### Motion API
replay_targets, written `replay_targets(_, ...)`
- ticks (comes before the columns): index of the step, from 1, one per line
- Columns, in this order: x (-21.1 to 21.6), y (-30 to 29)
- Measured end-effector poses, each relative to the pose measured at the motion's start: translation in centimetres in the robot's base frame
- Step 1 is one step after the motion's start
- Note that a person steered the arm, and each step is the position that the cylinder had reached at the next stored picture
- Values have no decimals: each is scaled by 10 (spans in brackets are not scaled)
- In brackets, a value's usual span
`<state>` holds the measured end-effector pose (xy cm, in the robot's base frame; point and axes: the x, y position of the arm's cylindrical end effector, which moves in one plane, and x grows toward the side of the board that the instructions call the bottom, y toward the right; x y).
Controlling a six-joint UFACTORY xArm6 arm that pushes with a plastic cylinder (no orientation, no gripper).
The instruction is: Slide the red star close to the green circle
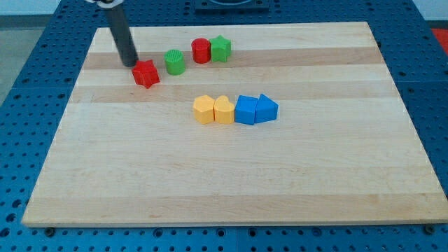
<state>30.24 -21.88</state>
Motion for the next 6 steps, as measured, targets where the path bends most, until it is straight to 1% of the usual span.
replay_targets(1,14,-20)
replay_targets(2,53,-20)
replay_targets(3,59,-8)
replay_targets(5,48,38)
replay_targets(6,48,47)
